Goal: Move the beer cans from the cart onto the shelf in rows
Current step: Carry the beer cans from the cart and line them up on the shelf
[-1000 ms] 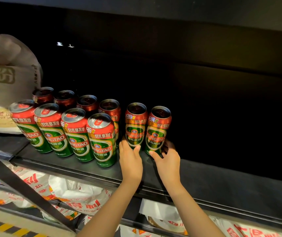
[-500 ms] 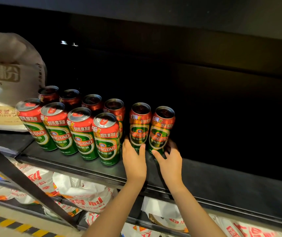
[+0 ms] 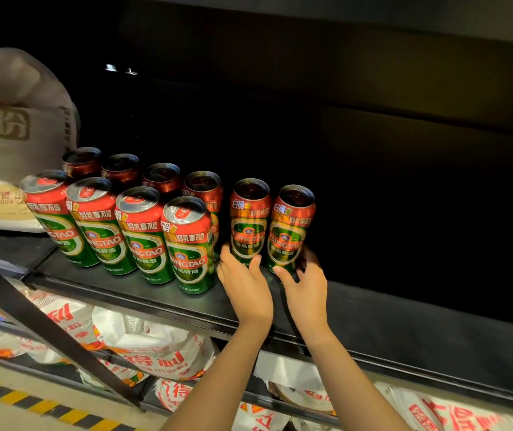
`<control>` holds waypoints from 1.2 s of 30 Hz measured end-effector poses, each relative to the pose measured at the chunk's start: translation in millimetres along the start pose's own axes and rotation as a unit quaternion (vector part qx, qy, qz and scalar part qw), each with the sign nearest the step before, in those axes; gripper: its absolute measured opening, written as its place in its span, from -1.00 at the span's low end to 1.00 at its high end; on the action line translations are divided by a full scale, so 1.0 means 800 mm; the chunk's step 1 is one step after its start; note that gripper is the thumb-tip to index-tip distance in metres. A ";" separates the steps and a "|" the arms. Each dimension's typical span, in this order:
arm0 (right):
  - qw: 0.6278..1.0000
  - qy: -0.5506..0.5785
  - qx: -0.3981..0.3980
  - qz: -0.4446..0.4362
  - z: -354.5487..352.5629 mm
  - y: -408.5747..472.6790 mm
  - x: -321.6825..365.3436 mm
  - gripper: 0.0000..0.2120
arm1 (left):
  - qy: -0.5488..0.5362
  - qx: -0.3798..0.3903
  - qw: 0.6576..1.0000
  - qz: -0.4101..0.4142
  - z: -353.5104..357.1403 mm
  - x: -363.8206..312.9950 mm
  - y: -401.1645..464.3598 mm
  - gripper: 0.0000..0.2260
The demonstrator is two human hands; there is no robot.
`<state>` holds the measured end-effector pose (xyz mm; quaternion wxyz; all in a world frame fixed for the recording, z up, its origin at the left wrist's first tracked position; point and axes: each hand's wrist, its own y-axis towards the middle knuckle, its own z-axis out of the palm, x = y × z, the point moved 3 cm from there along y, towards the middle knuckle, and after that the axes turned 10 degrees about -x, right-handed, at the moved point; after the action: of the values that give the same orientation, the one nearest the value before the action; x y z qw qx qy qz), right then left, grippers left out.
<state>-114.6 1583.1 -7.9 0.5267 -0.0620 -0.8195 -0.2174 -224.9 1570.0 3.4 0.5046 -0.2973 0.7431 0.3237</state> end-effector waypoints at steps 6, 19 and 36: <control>0.999 -0.029 -0.004 -0.016 0.002 0.002 -0.001 -0.57 | 0.034 0.001 0.999 0.036 0.001 -0.001 -0.002 -0.55; 0.995 -0.096 0.029 0.011 -0.012 -0.011 0.021 -0.51 | 0.039 0.193 0.980 0.011 -0.041 -0.007 -0.022 -0.32; 0.922 -0.234 -0.209 0.225 -0.271 -0.485 0.096 -0.75 | 0.101 0.667 0.683 0.281 -0.251 0.019 -0.170 -0.76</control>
<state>-95.3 1134.0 23.5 0.3301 -0.4026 -0.8197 -0.2390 -237.1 1328.5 21.1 0.3770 0.3099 0.8576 -0.1627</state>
